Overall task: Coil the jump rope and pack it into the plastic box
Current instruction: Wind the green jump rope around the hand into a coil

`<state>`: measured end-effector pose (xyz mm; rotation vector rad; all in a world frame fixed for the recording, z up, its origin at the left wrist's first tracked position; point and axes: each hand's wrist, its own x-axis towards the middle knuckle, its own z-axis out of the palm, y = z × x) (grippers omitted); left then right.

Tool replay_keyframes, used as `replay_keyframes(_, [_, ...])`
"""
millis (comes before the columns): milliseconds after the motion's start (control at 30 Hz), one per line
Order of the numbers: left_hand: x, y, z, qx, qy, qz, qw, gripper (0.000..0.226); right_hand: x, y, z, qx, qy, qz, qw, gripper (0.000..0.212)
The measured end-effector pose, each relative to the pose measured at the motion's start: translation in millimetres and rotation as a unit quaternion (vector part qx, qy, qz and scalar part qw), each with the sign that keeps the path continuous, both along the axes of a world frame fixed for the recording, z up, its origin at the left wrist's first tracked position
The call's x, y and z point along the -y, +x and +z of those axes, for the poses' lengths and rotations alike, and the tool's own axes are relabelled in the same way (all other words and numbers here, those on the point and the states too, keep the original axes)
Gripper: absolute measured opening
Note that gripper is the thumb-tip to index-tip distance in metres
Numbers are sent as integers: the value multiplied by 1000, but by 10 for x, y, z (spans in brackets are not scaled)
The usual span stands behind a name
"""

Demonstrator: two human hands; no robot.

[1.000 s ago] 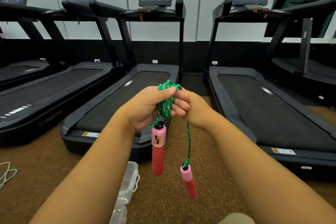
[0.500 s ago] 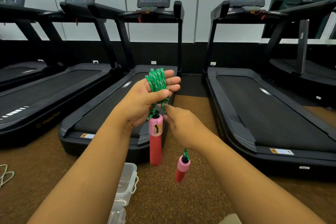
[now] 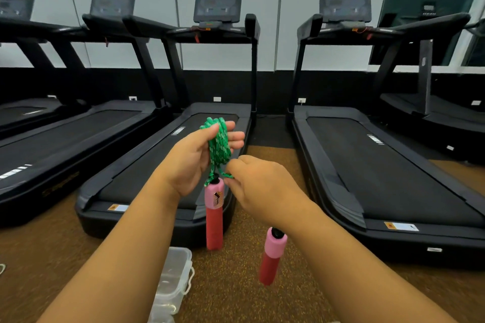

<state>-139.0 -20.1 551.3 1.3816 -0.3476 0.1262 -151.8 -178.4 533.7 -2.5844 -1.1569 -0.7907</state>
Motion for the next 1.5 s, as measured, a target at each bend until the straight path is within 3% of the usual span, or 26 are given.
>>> replay_keyframes(233, [98, -17, -15, -27, 88, 16, 996, 40, 29, 23, 298, 9, -17, 8, 1000, 21])
replay_keyframes(467, [134, -10, 98, 10, 154, 26, 988, 43, 72, 184, 551, 22, -33, 9, 999, 17])
replay_keyframes(767, [172, -37, 146, -7, 210, 12, 978, 59, 195, 400, 661, -78, 117, 31, 990, 11])
replay_keyframes(1067, [193, -53, 168, 6, 208, -16, 978, 42, 225, 506, 525, -183, 235, 65, 953, 17])
replay_keyframes(1267, [196, -55, 154, 0, 196, -29, 980, 47, 241, 543, 478, -187, 259, 72, 945, 14])
replay_keyframes(1500, [192, -73, 169, -1, 165, -57, 985, 32, 242, 541, 436, -195, 298, 82, 931, 9])
